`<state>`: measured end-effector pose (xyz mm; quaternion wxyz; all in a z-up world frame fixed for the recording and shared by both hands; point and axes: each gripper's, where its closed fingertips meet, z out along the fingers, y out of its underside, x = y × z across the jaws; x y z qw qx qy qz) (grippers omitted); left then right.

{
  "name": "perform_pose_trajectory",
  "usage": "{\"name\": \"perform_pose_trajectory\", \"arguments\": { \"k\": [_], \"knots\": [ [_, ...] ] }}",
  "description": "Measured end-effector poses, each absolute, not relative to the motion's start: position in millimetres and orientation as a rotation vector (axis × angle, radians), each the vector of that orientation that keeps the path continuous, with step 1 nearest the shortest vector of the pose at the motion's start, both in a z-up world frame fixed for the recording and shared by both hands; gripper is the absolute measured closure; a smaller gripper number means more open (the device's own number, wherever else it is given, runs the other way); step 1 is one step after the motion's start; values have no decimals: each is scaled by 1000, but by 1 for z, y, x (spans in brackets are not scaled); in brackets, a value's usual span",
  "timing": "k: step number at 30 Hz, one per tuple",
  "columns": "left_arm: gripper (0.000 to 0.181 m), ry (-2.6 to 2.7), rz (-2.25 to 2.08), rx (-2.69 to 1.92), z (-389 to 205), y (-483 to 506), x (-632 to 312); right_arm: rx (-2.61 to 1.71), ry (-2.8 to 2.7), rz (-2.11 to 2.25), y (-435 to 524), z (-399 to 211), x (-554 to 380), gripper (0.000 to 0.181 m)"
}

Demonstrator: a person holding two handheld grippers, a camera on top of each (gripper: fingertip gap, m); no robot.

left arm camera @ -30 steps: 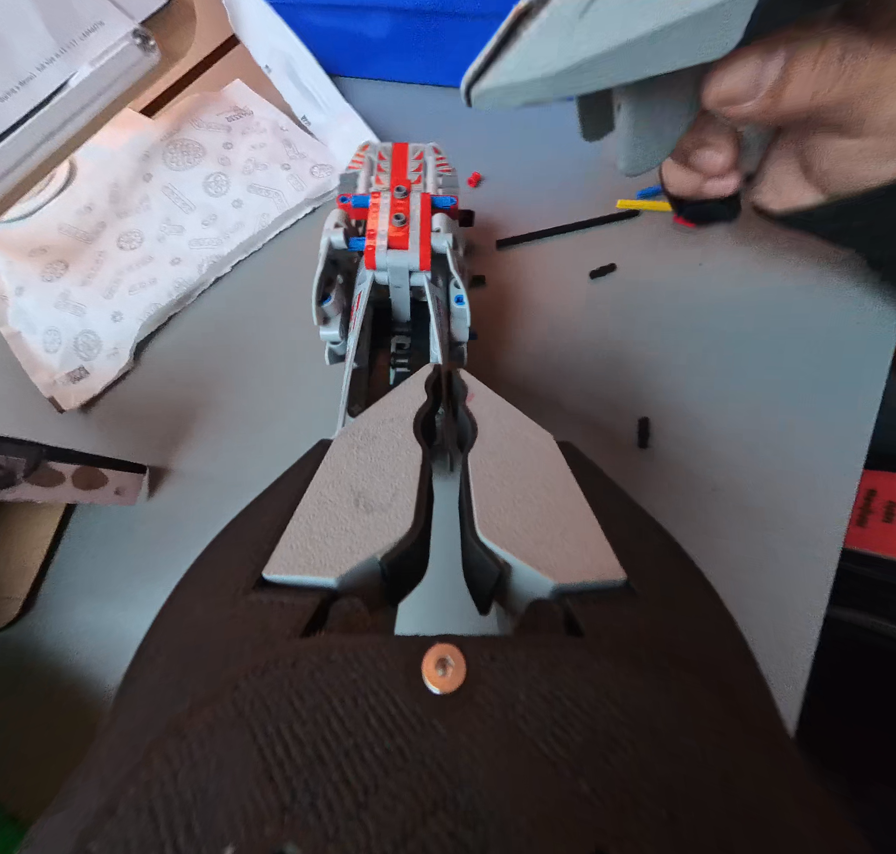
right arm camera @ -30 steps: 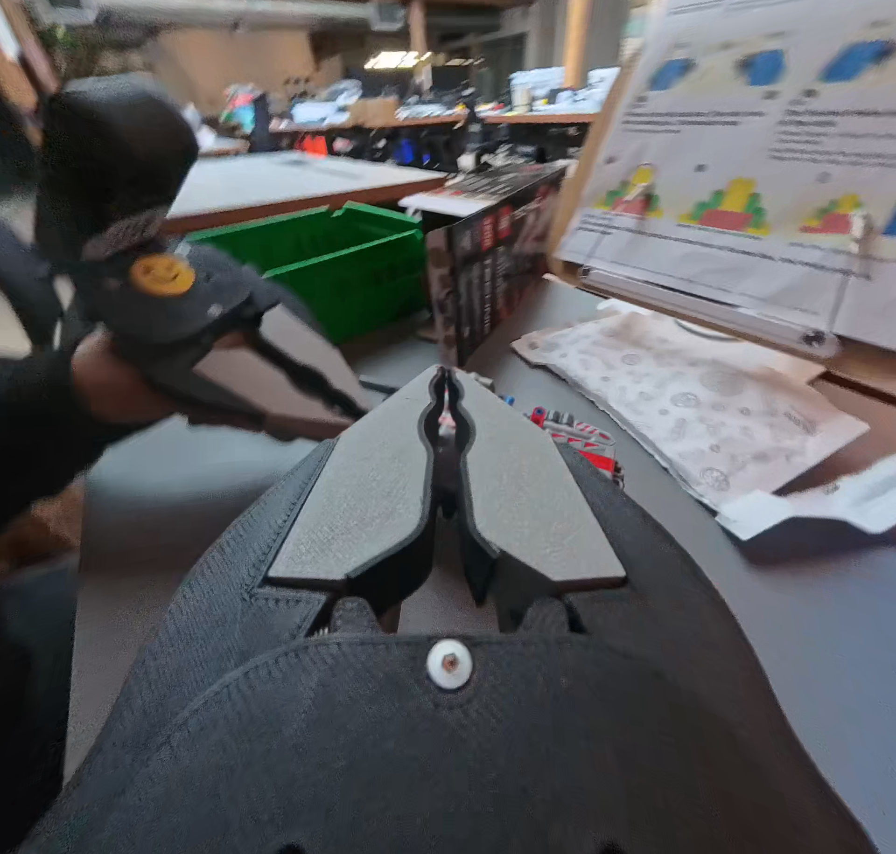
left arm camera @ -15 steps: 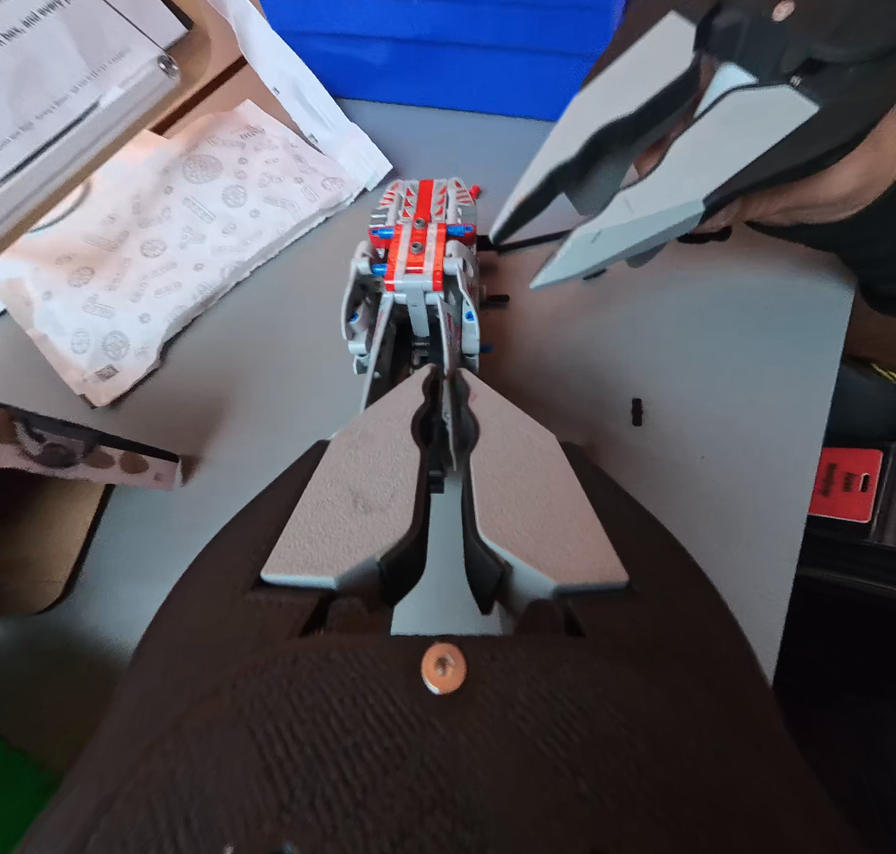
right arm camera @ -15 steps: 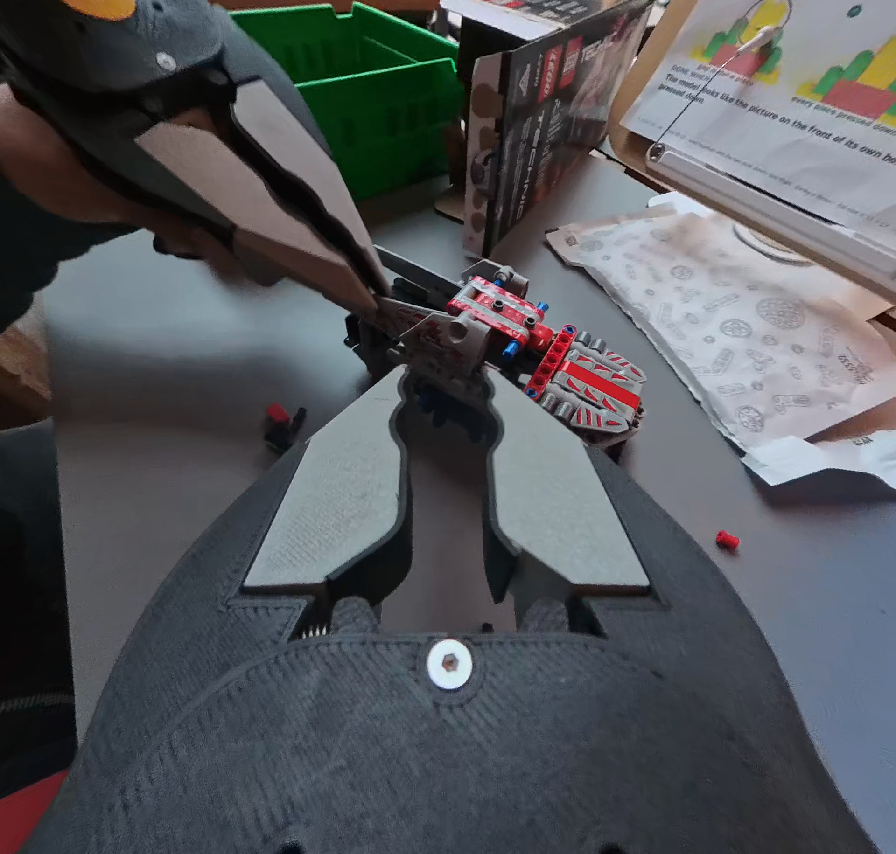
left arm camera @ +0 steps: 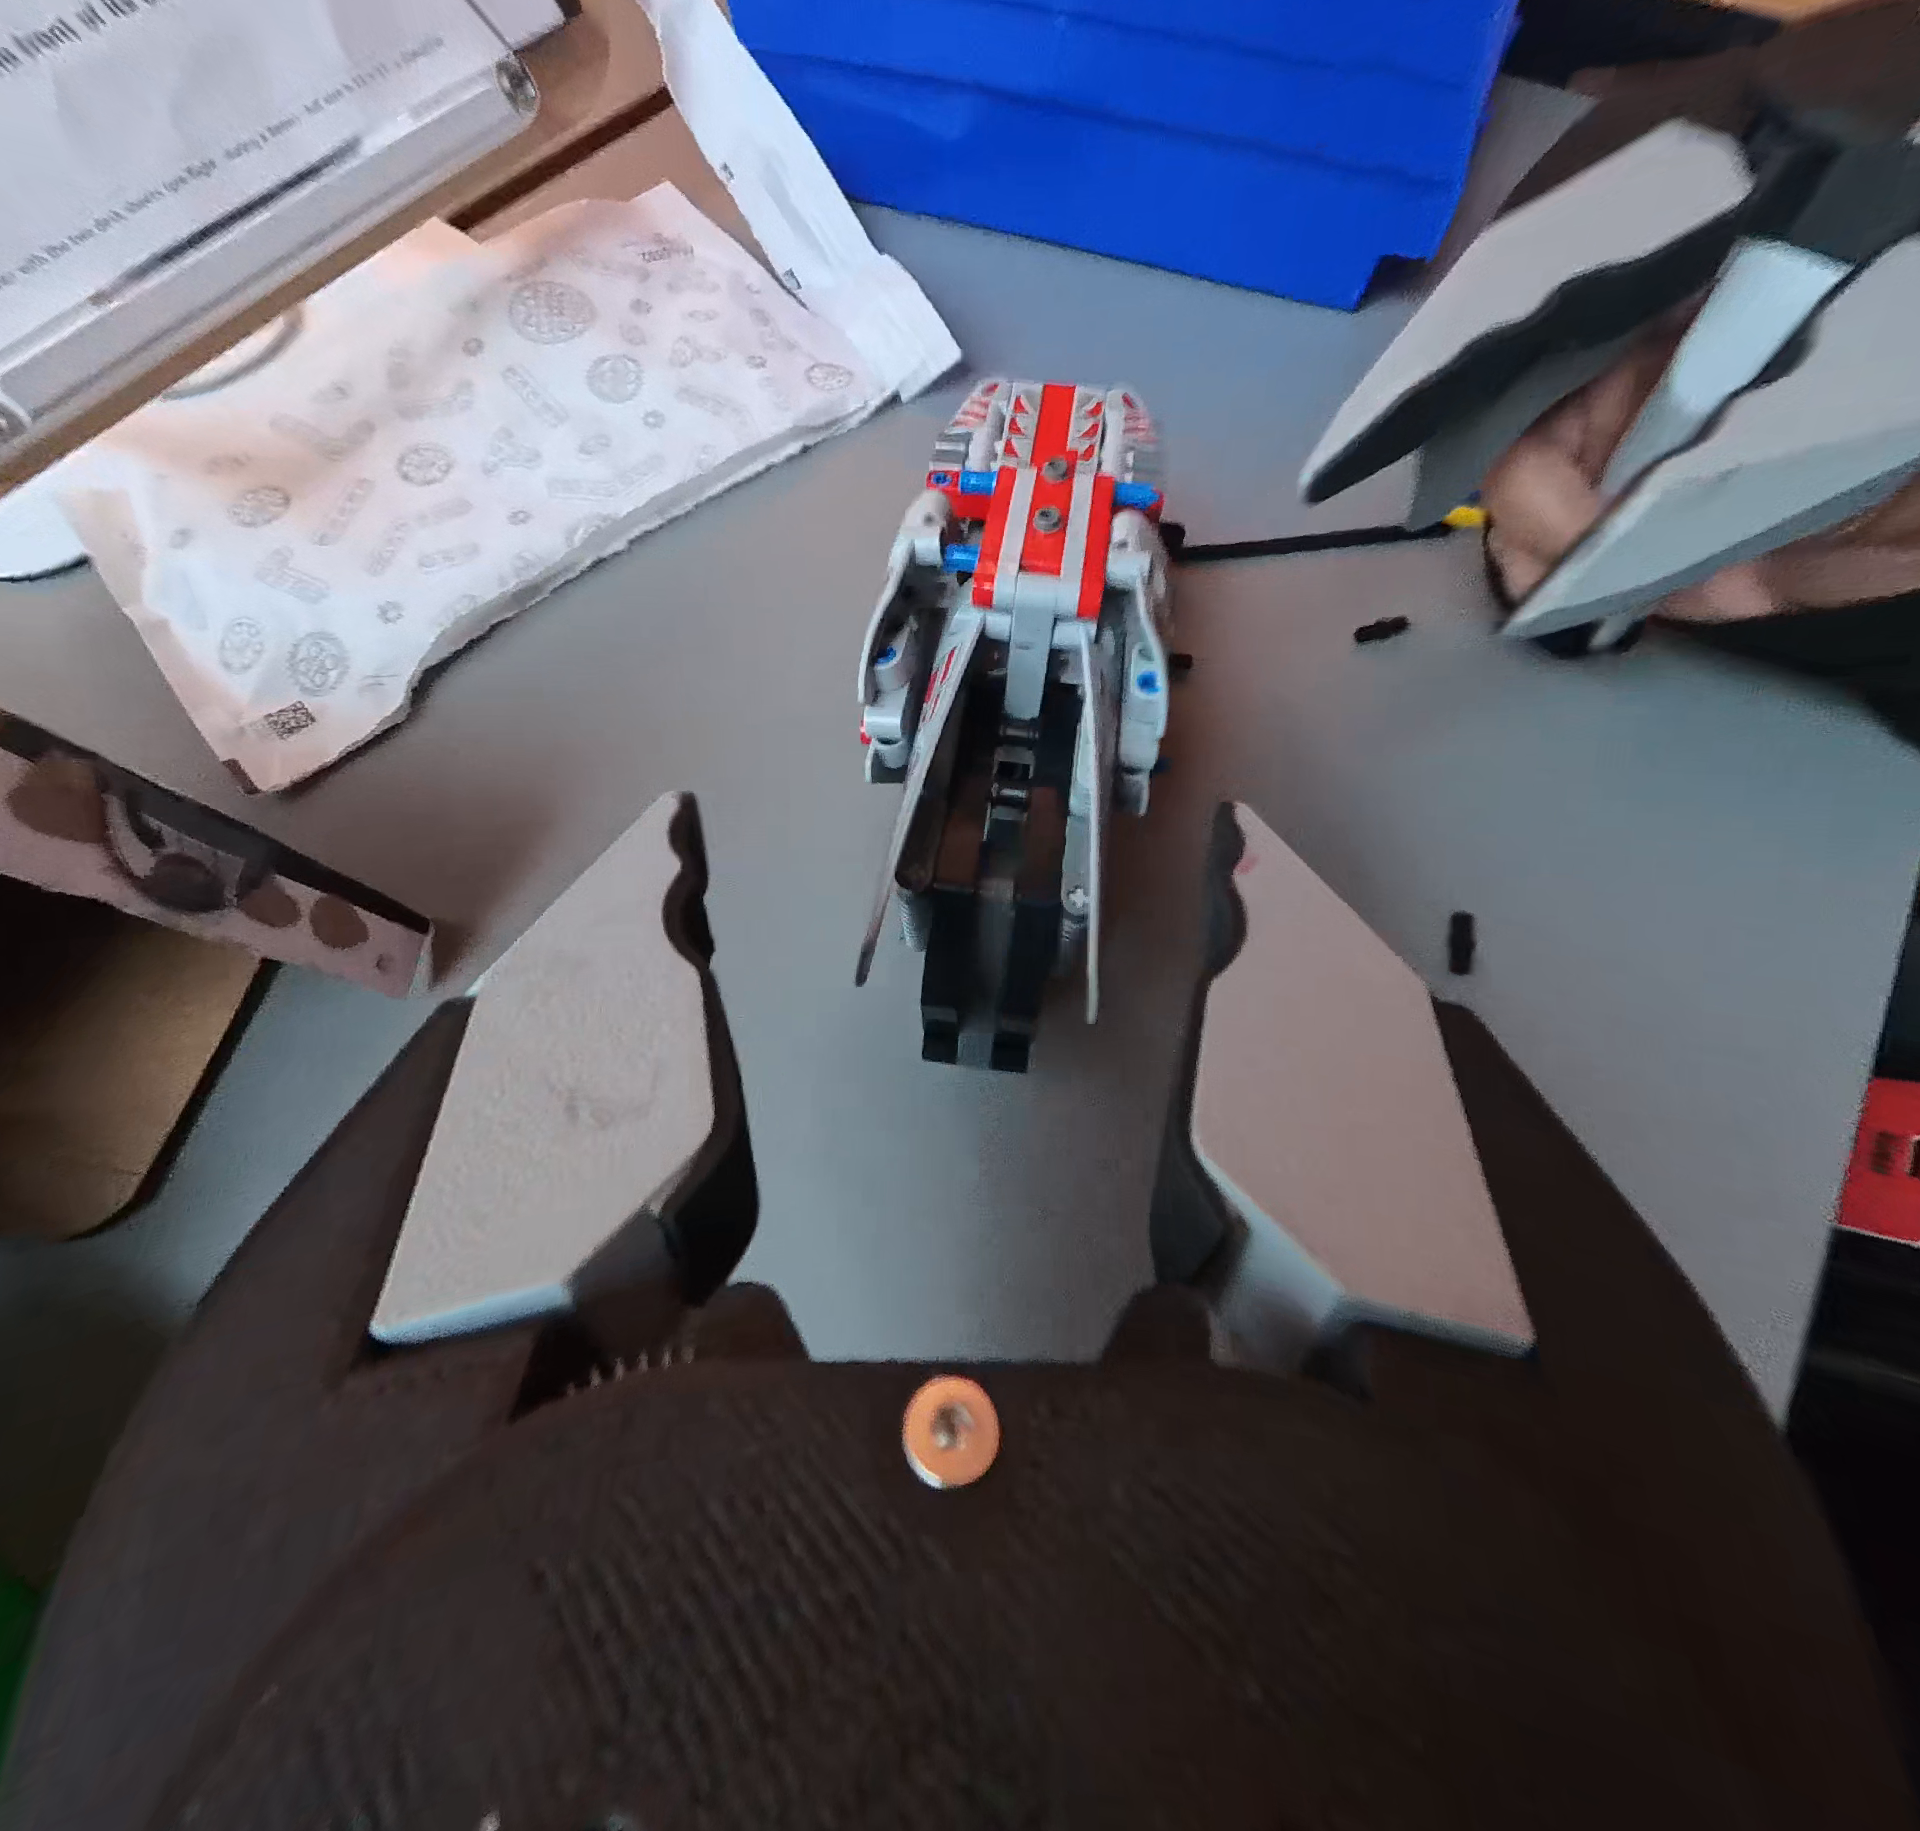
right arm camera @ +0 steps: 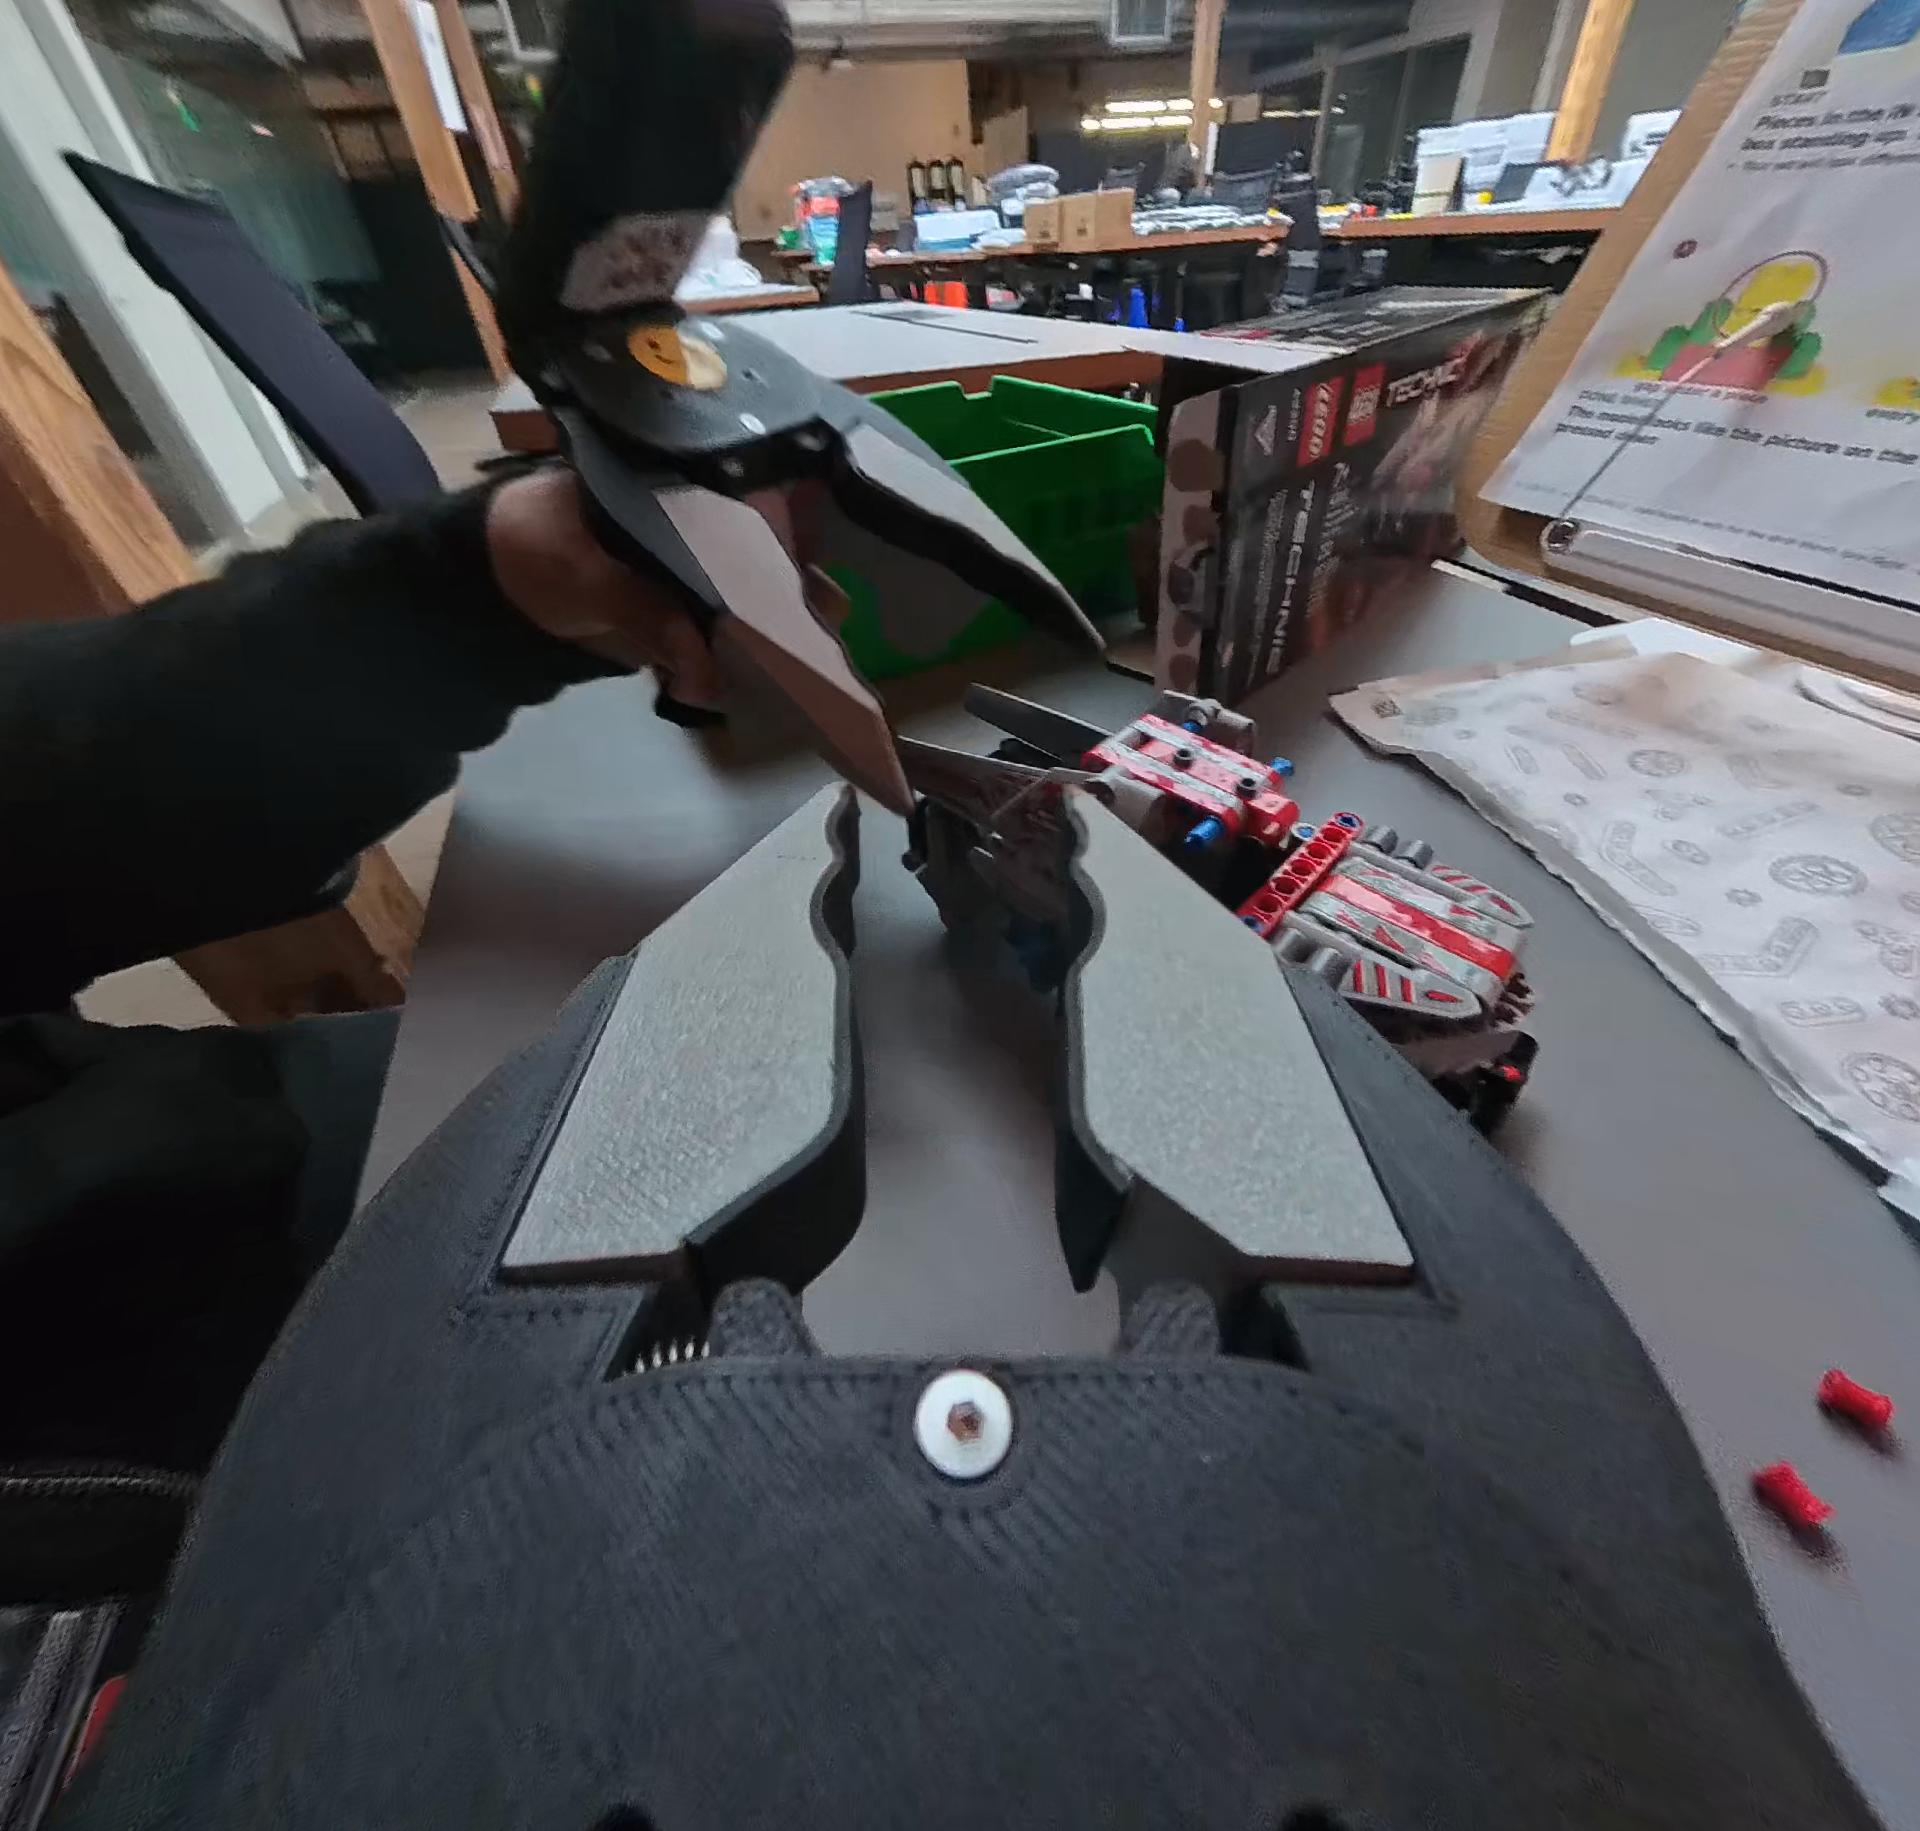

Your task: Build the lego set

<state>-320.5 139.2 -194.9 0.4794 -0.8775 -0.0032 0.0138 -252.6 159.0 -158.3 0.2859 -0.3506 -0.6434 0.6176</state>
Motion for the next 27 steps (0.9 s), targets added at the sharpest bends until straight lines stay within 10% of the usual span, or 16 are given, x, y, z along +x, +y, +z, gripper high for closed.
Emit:
{"name": "perform_pose_trajectory", "arguments": {
  "k": [3, 7, 27],
  "knots": [
    [87, 5, 9, -2194, -214, 143, -317, -893, -1713, 1663, 155, -154, -249, 147],
    [134, 64, 22, -2186, -221, 148, -312, -929, -1695, 1650, 160, -156, -252, 147],
    [137, 479, 919, -1992, -195, 160, -309, -1042, -1699, 1235, 186, -184, -267, 150]
  ]
}}
